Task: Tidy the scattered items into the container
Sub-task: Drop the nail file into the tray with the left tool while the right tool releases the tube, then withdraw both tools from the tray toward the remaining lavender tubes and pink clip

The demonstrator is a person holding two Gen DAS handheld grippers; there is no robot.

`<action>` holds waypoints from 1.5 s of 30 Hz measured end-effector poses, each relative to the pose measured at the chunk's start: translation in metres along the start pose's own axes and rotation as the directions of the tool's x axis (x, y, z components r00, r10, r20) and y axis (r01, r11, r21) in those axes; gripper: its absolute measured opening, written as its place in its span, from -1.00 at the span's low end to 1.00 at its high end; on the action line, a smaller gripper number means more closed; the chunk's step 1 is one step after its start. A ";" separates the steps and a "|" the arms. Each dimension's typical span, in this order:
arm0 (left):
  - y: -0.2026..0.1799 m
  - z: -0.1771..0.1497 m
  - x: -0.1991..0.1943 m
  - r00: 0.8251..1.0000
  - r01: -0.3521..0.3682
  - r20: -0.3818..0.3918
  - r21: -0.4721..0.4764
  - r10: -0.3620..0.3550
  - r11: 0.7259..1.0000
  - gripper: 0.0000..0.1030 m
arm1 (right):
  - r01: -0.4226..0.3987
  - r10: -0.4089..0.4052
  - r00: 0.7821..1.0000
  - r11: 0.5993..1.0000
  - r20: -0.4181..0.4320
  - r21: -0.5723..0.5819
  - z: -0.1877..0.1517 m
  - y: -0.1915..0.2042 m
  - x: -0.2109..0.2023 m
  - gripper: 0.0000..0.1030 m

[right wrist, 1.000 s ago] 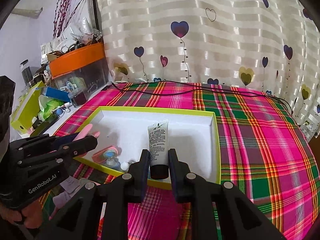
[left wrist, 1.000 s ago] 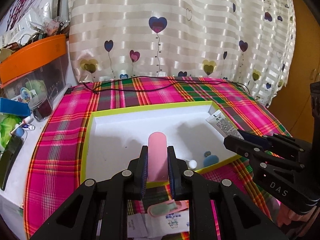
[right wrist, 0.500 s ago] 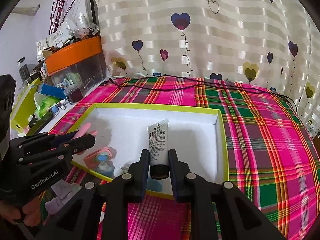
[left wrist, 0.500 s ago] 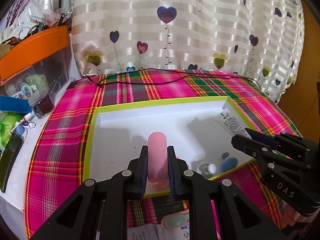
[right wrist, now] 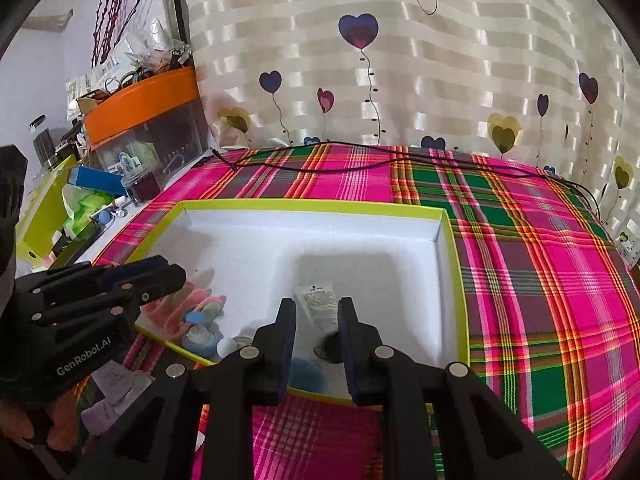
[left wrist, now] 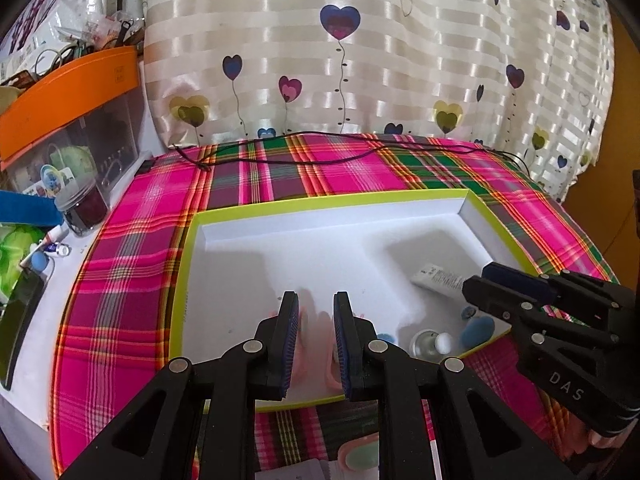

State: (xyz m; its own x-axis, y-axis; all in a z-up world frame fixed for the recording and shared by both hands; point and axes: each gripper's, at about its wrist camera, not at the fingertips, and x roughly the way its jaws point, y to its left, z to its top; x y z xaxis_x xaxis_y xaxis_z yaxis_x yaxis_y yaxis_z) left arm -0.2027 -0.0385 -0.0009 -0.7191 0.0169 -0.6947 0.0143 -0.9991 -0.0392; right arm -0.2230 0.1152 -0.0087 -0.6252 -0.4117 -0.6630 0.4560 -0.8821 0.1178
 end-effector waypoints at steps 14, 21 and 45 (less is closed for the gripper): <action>-0.001 -0.002 -0.019 1.000 0.018 0.016 -0.020 -0.017 1.000 -0.63 | 0.021 -0.020 0.999 1.000 0.049 -0.016 -0.002 0.011 -0.031 -0.56; -0.011 -0.015 -0.046 0.999 0.035 0.032 -0.008 -0.035 0.999 -0.62 | 0.040 -0.038 0.997 0.999 0.064 -0.032 -0.010 0.021 -0.055 -0.56; -0.026 -0.076 -0.117 0.999 0.047 0.021 0.018 -0.047 0.999 -0.62 | 0.050 -0.046 0.995 0.998 0.092 -0.049 -0.048 0.044 -0.124 -0.56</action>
State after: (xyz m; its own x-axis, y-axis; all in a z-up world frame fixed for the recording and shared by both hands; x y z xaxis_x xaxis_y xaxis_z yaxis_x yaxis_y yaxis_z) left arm -0.0659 -0.0121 0.0272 -0.7332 0.0630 -0.6771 -0.0314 -0.9978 -0.0589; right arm -0.0945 0.1385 0.0432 -0.7009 -0.3904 -0.5969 0.4543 -0.8895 0.0483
